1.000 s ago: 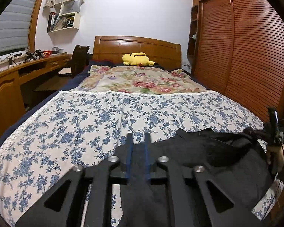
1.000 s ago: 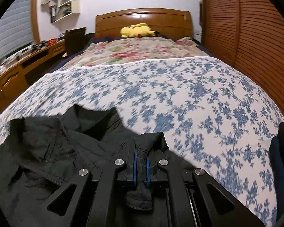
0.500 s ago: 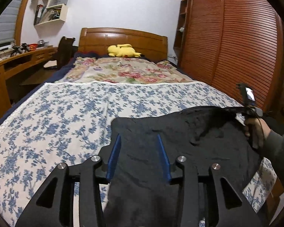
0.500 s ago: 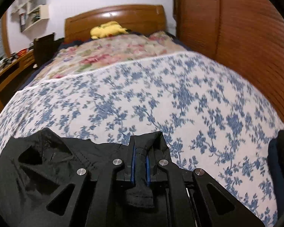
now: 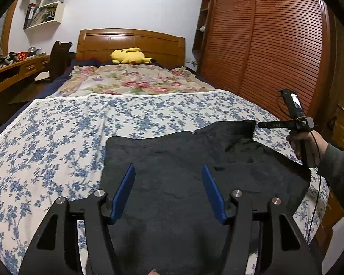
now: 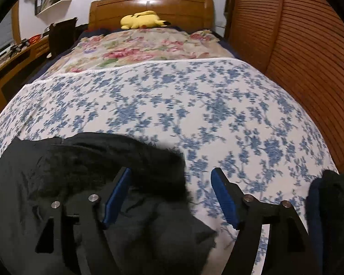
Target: Fold large clothes
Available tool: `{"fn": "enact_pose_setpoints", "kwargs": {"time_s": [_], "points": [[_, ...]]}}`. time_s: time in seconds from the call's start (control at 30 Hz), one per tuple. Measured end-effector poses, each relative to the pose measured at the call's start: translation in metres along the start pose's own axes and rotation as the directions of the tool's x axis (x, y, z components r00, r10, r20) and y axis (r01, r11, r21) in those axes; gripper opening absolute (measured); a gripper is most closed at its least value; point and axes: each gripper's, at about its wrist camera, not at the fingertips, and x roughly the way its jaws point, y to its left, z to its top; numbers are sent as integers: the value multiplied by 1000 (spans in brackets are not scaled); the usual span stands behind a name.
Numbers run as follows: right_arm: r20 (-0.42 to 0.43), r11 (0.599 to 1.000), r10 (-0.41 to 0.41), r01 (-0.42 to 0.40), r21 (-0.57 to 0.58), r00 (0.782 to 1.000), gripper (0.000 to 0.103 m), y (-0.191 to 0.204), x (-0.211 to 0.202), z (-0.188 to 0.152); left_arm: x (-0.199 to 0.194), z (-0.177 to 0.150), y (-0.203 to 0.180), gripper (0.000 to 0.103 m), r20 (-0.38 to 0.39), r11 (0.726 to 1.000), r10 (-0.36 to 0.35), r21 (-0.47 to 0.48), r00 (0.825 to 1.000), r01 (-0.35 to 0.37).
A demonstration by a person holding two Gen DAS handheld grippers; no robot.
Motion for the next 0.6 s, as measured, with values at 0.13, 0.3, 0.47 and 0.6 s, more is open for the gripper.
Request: {"fn": "enact_pose_setpoints", "kwargs": {"time_s": [0.13,0.3,0.47,0.6], "points": [[-52,1000,2,-2,8,999,74,-7,15,-8,7,0,-11,65,-12,1000,-23,17,1000,23],[-83,999,29,-27,19,996,74,-8,42,-3,14,-1,-19,67,-29,999,-36,29,999,37],[-99,999,50,-48,15,994,74,-2,68,11,20,-2,-25,67,-37,998,-40,36,998,42],[-135,997,80,-77,27,988,74,1,91,15,23,-1,-26,67,-41,998,-40,37,998,42]]}}
